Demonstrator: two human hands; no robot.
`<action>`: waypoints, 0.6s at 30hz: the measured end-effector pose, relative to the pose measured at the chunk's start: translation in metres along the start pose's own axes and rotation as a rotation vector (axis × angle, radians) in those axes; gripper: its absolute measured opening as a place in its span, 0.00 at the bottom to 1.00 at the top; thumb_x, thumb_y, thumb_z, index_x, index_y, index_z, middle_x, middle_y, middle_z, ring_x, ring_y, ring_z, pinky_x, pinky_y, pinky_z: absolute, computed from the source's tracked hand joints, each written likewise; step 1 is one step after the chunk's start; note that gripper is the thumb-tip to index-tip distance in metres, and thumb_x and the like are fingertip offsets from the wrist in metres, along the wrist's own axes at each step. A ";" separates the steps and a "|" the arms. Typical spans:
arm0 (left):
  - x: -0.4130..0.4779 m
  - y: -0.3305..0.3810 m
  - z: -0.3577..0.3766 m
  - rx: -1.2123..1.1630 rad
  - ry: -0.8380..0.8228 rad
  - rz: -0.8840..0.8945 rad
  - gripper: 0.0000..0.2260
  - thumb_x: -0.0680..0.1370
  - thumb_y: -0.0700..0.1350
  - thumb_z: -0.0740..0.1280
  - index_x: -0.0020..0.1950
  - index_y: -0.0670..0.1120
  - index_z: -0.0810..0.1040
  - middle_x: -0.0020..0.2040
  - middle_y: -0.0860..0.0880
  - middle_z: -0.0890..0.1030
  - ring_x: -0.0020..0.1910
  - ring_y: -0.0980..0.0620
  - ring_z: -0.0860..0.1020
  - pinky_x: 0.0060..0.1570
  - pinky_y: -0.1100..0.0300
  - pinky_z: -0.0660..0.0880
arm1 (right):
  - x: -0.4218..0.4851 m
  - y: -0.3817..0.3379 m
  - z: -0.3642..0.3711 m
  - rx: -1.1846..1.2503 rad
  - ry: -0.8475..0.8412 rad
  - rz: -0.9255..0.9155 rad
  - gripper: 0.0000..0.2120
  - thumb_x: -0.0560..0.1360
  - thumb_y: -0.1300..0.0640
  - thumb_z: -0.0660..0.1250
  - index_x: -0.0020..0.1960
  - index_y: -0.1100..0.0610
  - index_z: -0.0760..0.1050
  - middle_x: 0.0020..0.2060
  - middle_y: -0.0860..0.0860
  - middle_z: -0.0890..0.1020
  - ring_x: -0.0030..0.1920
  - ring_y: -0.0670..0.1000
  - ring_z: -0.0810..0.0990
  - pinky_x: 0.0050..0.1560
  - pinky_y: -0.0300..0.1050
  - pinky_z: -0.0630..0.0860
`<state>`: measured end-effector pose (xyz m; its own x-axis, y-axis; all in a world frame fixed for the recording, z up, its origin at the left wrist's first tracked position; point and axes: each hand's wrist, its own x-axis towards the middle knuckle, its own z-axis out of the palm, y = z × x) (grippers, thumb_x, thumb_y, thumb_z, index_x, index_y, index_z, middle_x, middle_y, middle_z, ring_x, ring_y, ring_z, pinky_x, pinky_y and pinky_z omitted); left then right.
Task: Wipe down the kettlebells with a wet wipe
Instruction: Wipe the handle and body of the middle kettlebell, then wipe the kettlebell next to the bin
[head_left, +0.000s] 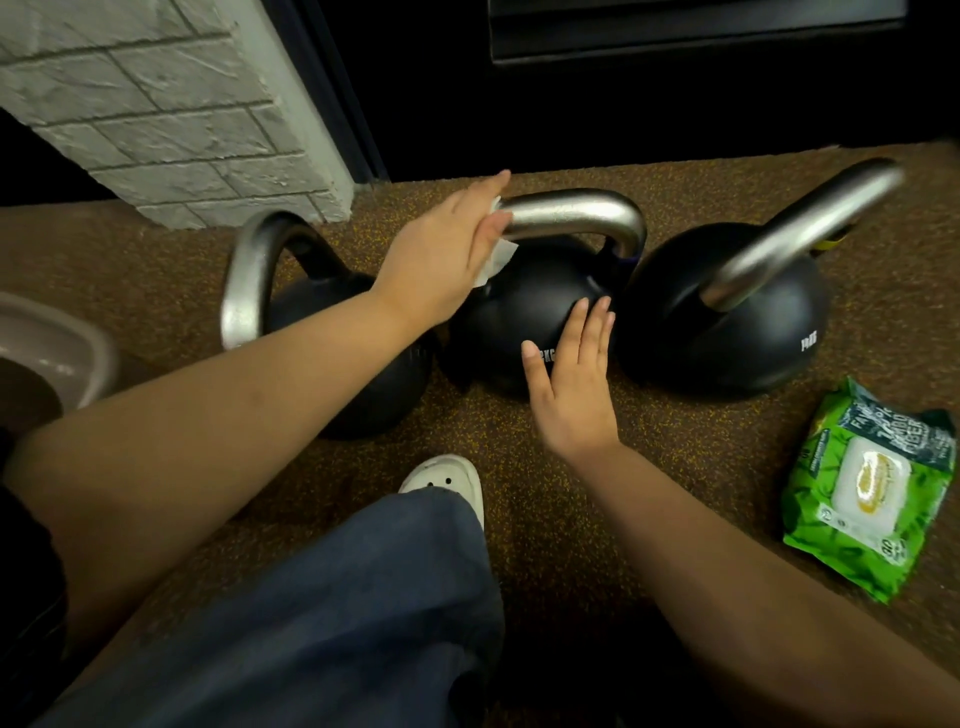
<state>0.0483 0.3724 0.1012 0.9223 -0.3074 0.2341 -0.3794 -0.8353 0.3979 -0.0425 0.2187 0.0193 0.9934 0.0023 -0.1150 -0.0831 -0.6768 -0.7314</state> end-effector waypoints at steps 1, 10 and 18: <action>-0.001 -0.003 -0.001 -0.078 0.001 -0.023 0.21 0.83 0.51 0.50 0.72 0.44 0.67 0.65 0.45 0.76 0.63 0.49 0.74 0.61 0.57 0.71 | 0.000 -0.003 -0.002 0.020 0.011 0.010 0.35 0.80 0.42 0.50 0.76 0.59 0.39 0.76 0.55 0.37 0.75 0.52 0.34 0.75 0.47 0.38; -0.044 -0.009 -0.015 -0.323 0.277 -0.358 0.15 0.82 0.49 0.55 0.54 0.45 0.80 0.48 0.56 0.81 0.45 0.68 0.76 0.48 0.75 0.68 | -0.003 -0.049 -0.018 0.176 0.199 -0.188 0.15 0.79 0.51 0.60 0.63 0.56 0.73 0.63 0.53 0.74 0.65 0.49 0.68 0.67 0.44 0.65; -0.091 0.009 -0.044 -0.540 0.307 -0.612 0.09 0.82 0.49 0.55 0.49 0.48 0.72 0.40 0.55 0.75 0.36 0.69 0.74 0.37 0.73 0.69 | -0.007 -0.101 -0.002 0.674 -0.468 -0.070 0.23 0.74 0.50 0.68 0.67 0.52 0.69 0.53 0.48 0.79 0.52 0.43 0.79 0.54 0.36 0.76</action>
<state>-0.0427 0.4127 0.1220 0.9446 0.3259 0.0398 0.1215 -0.4595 0.8798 -0.0408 0.2854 0.0957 0.8747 0.4354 -0.2129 -0.1996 -0.0765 -0.9769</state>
